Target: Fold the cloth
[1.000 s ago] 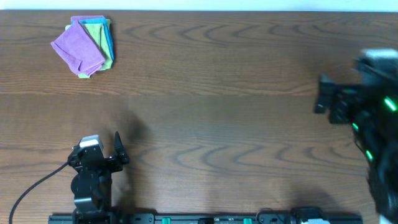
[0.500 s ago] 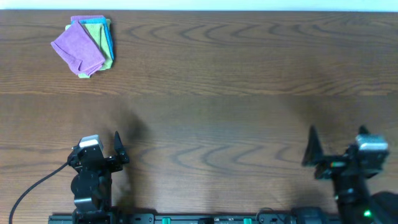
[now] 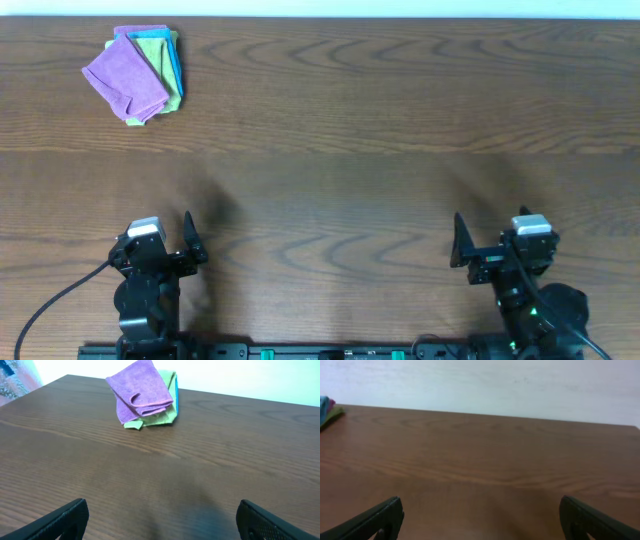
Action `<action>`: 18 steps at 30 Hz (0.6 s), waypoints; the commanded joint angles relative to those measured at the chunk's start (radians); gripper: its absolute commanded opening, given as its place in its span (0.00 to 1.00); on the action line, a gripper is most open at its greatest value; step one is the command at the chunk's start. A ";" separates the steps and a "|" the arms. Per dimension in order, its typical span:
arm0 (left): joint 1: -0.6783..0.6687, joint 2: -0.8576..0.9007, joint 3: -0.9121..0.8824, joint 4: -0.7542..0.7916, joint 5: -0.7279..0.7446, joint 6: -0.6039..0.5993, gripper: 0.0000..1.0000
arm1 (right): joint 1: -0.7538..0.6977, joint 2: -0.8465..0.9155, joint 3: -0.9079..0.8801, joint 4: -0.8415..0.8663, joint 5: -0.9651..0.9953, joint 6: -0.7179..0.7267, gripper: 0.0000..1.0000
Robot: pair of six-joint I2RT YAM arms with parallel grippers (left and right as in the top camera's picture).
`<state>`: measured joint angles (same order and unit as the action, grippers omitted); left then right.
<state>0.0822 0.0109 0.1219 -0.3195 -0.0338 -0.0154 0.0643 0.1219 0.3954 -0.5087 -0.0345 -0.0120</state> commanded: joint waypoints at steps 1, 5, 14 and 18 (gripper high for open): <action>-0.004 -0.006 -0.023 -0.006 -0.014 0.004 0.95 | 0.008 -0.042 -0.043 0.003 -0.016 0.000 0.99; -0.004 -0.006 -0.023 -0.006 -0.014 0.004 0.95 | 0.008 -0.087 -0.094 -0.003 -0.016 0.001 0.99; -0.004 -0.006 -0.023 -0.006 -0.014 0.004 0.95 | 0.008 -0.117 -0.172 -0.054 -0.023 0.019 0.99; -0.004 -0.006 -0.023 -0.006 -0.014 0.004 0.96 | 0.008 -0.117 -0.179 -0.119 -0.026 0.019 0.99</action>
<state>0.0822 0.0109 0.1219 -0.3195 -0.0338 -0.0154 0.0643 0.0166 0.2211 -0.6132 -0.0528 -0.0086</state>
